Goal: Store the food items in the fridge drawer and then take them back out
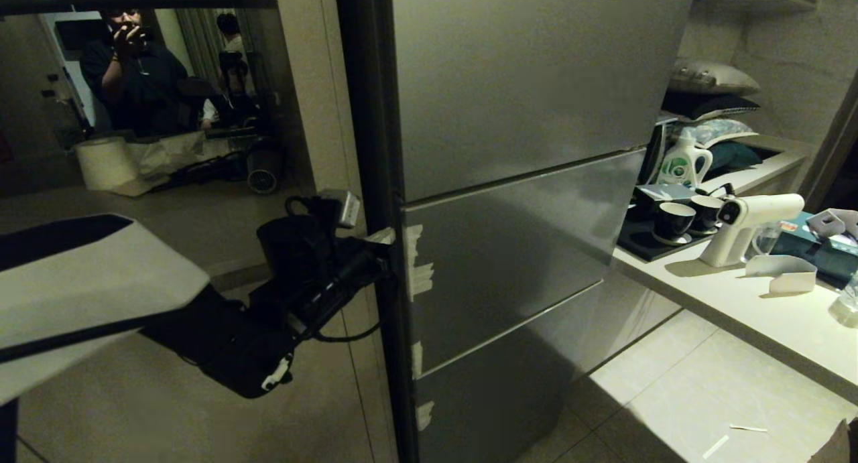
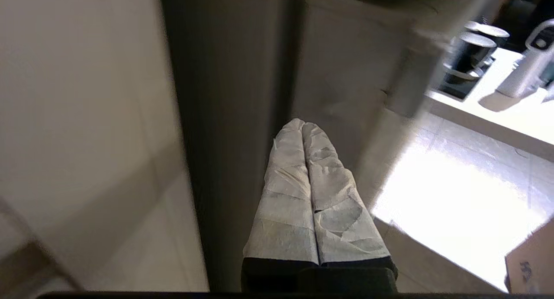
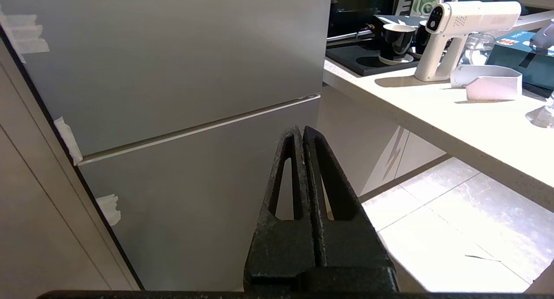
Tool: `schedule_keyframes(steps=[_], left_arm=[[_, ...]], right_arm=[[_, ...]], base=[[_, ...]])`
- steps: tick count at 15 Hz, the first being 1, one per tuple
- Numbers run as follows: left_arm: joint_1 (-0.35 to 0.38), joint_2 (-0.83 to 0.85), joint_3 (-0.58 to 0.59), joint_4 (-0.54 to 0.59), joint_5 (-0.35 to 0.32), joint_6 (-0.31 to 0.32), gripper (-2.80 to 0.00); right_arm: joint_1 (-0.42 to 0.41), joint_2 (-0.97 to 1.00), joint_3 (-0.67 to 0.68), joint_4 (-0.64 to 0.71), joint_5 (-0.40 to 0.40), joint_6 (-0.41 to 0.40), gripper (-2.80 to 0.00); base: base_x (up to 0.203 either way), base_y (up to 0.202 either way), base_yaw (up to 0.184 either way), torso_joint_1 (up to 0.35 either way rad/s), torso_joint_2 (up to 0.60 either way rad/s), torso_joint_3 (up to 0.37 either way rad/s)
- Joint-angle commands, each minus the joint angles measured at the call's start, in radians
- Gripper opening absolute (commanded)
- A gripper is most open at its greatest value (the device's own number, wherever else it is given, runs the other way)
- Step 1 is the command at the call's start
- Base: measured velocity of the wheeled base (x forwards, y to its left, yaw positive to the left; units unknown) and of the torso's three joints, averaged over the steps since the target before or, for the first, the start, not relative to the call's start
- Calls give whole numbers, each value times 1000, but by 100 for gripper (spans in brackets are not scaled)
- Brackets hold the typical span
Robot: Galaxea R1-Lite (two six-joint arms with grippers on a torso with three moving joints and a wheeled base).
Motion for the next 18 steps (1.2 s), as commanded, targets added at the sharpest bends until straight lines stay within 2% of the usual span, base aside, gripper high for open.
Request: schedule_keyframes(steps=[1, 7, 18], left_arm=[[-11, 8, -1, -7, -1, -1, -280], [-17, 12, -3, -11, -17, 1, -280], [-36, 6, 28, -12, -127, 12, -280]], right_arm=[[1, 1, 31, -1, -1, 0, -280], [0, 1, 31, -1, 0, 0, -280], [-1, 1, 31, -1, 0, 0, -280]], base=[[0, 0, 0, 0, 0, 0], [0, 0, 0, 0, 0, 0], [0, 0, 0, 0, 0, 0]])
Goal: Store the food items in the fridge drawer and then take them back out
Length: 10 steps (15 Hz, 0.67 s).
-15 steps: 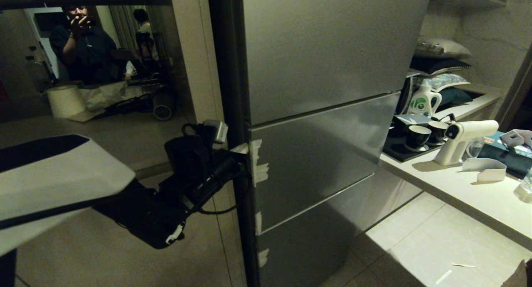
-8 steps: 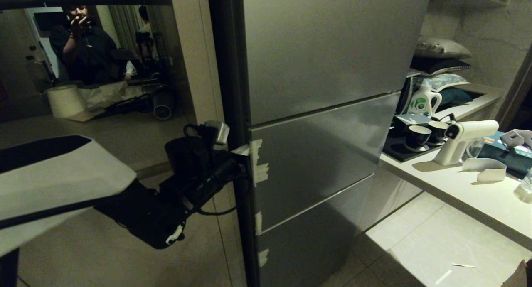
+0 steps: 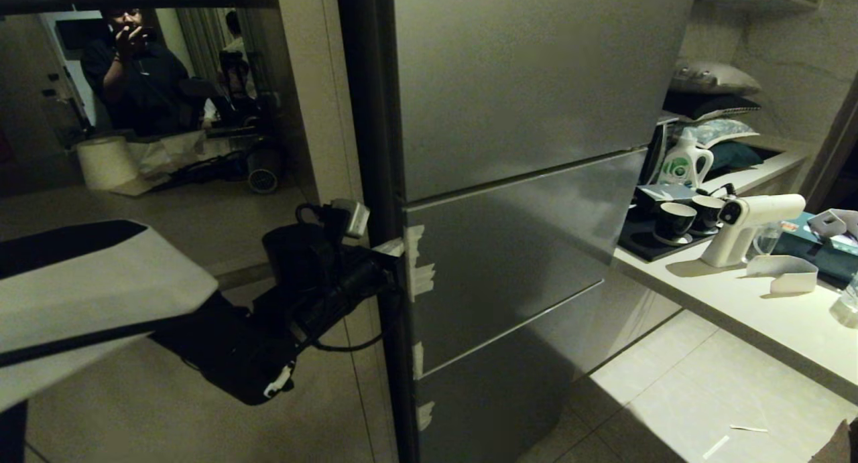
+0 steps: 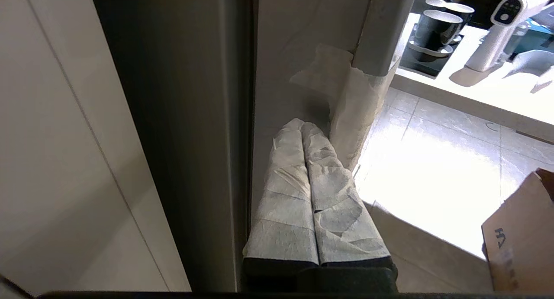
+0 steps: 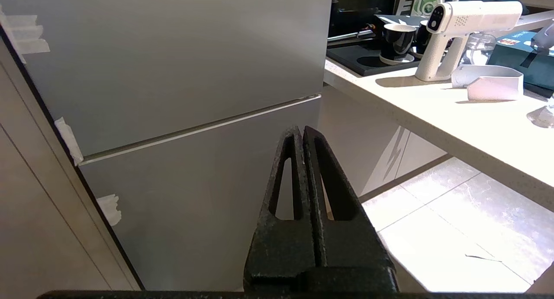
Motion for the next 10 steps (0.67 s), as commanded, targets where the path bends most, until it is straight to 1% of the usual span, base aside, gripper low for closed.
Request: schedule_keyframes(steps=[1, 4, 8, 10], left_arm=[[-18, -5, 0, -6, -16, 0, -280], [-38, -2, -3, -6, -18, 0, -280], [-45, -2, -3, -7, -19, -2, -280], [-49, -3, 0, -10, -42, 0, -280]], right_arm=[[0, 1, 31, -1, 0, 0, -280], [-1, 1, 31, -1, 0, -1, -280], [-1, 1, 31, -1, 0, 0, -280], [-1, 1, 31, -1, 0, 1, -280]], base=[[0, 0, 0, 0, 0, 0], [0, 0, 0, 0, 0, 0], [0, 0, 0, 0, 0, 0], [0, 0, 0, 0, 0, 0]])
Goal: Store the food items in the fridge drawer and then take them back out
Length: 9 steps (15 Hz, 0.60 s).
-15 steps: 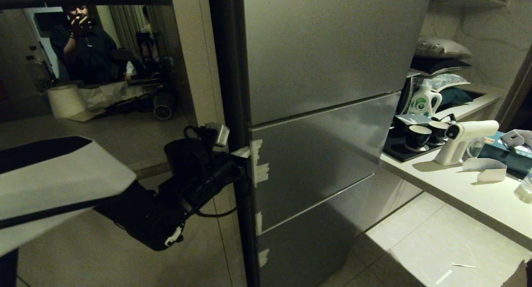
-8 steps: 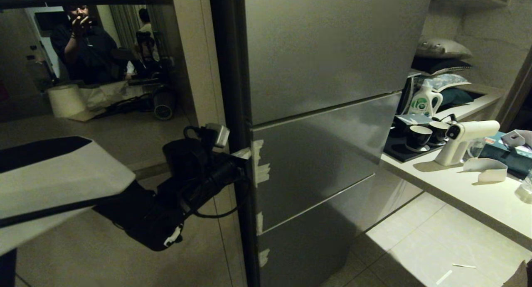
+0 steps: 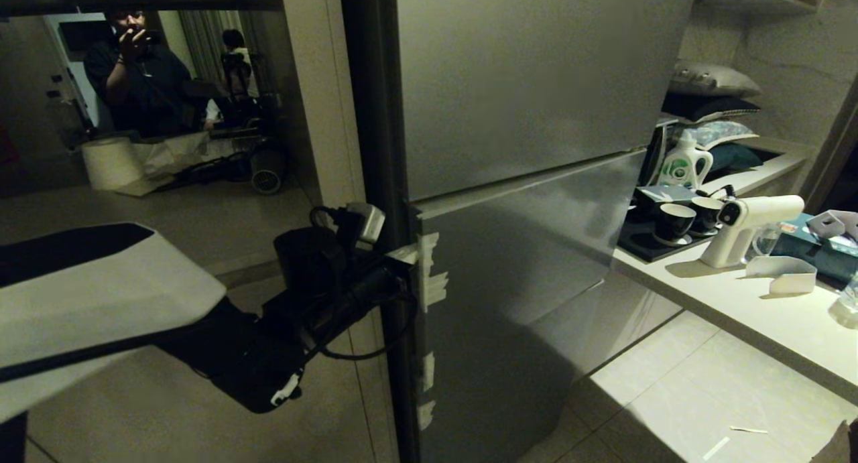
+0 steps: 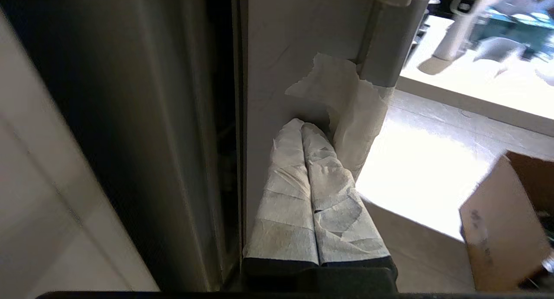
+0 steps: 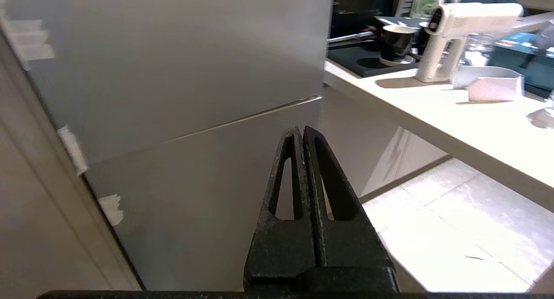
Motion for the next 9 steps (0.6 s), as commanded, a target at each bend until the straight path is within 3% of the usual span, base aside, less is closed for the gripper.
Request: schedule_keyframes(steps=[1, 9], left_arm=[[-10, -3, 2, -12, -30, -1, -280], [-59, 4, 15, -60, -172, -5, -280]], right_arm=[[1, 1, 31, -1, 1, -1, -280], [0, 1, 31, -1, -1, 0, -280]], base=[[0, 0, 0, 0, 0, 0], [0, 0, 0, 0, 0, 0]])
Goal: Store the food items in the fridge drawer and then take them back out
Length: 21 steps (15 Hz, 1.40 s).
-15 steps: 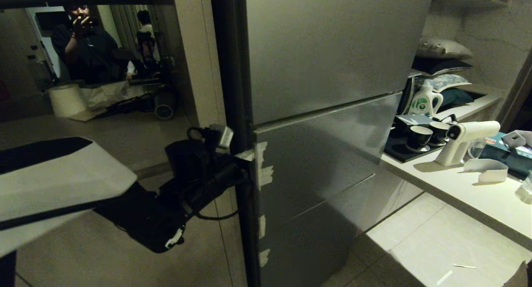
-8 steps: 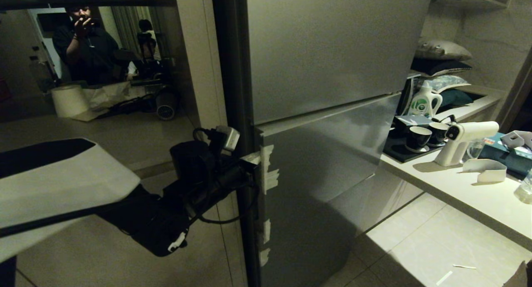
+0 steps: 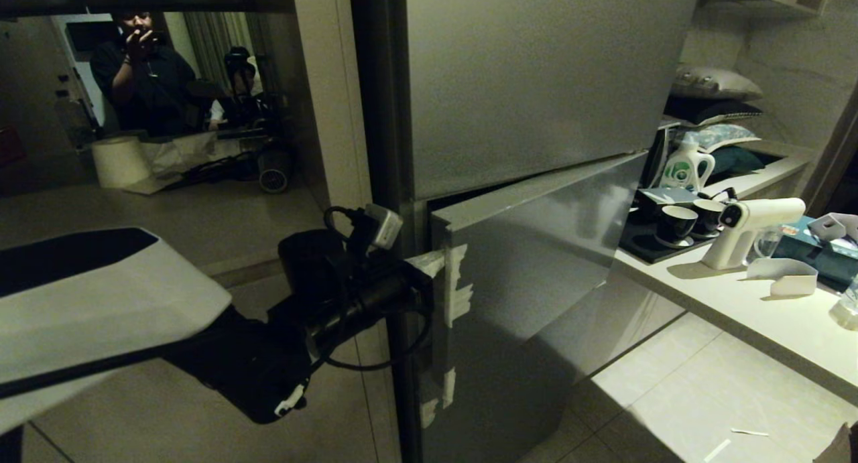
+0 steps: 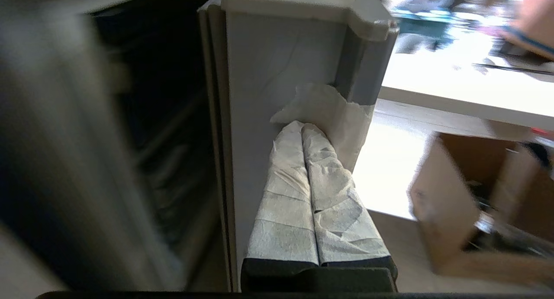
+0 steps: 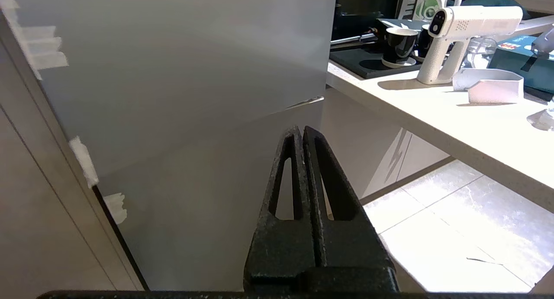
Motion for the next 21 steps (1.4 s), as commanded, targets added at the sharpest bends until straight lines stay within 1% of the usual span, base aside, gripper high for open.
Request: schedule_keyframes(steps=[1, 8, 11, 14, 18, 21], left_arm=[[-7, 3, 14, -8, -10, -1, -280], [-46, -2, 64, -11, -10, 4, -280], [-76, -11, 97, -16, -7, 5, -280], [-106, -4, 115, -57, -7, 6, -280], [-154, 0, 99, -59, -4, 6, -280], [-183, 11, 53, -55, -4, 6, -280]], right_arm=[[1, 1, 31, -1, 0, -1, -280], [1, 1, 31, -1, -1, 0, -280], [1, 1, 31, -1, 0, -1, -280], [-1, 1, 31, -1, 0, -1, -280], [1, 1, 31, -1, 0, -1, -280], [-1, 1, 31, -1, 0, -1, -280]], base=[[0, 0, 0, 0, 0, 0], [0, 0, 0, 0, 0, 0], [0, 0, 0, 0, 0, 0], [0, 0, 0, 0, 0, 0], [0, 0, 0, 0, 0, 0], [0, 0, 0, 0, 0, 0]])
